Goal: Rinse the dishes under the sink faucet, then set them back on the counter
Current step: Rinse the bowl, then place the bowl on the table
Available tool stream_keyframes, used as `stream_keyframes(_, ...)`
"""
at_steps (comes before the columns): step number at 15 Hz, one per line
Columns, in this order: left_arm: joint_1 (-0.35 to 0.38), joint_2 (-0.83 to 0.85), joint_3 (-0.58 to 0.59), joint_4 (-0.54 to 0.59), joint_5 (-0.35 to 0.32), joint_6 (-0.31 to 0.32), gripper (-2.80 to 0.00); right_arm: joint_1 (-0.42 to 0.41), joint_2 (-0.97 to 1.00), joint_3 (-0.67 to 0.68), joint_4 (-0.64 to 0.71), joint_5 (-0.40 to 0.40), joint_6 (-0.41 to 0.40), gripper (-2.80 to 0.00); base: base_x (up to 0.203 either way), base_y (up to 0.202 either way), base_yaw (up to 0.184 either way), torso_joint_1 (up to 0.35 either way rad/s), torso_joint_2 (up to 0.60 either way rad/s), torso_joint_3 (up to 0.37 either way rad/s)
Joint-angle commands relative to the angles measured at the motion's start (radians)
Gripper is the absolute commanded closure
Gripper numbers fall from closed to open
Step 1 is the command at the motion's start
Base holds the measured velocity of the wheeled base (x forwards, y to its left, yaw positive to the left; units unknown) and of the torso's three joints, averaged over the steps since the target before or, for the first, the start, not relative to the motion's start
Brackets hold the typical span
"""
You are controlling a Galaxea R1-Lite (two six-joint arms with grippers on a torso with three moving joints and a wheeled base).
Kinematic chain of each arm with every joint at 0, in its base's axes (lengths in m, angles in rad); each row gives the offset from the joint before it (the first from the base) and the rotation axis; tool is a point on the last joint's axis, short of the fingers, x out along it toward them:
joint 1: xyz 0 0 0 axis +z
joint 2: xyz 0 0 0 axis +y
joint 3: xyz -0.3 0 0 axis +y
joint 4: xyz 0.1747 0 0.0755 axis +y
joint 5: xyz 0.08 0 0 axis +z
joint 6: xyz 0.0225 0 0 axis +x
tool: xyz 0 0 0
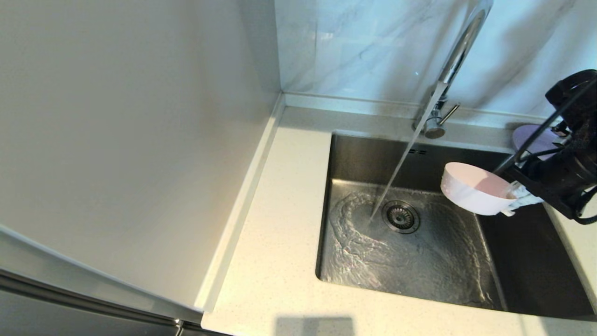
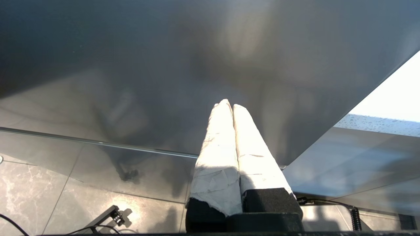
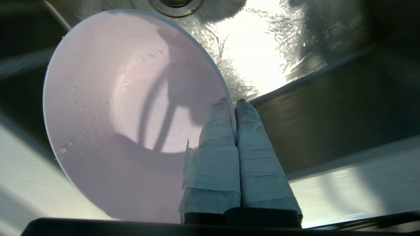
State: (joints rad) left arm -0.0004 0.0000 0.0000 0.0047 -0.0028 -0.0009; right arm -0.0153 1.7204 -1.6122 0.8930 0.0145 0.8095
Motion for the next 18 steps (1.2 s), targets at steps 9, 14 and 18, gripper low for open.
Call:
stream_keyframes(9,0.0,0.0,0.0,0.0,0.0,-0.001,0.0,-0.089,-0.309,0.692,-1.643,-0.246,-1.741,0.0,0.0,0.0,0.0,0.0,0.0,0.0)
stream_keyframes(14,0.0,0.0,0.0,0.0,0.0,-0.001,0.0,-0.102,-0.271,0.769,-2.05,-0.183,-2.015,0.0,0.0,0.0,0.0,0.0,0.0,0.0)
stream_keyframes(18,0.0,0.0,0.0,0.0,0.0,-0.001,0.0,-0.127,-0.288,0.827,-2.303,-0.186,-2.141,0.0,0.0,0.0,0.0,0.0,0.0,0.0)
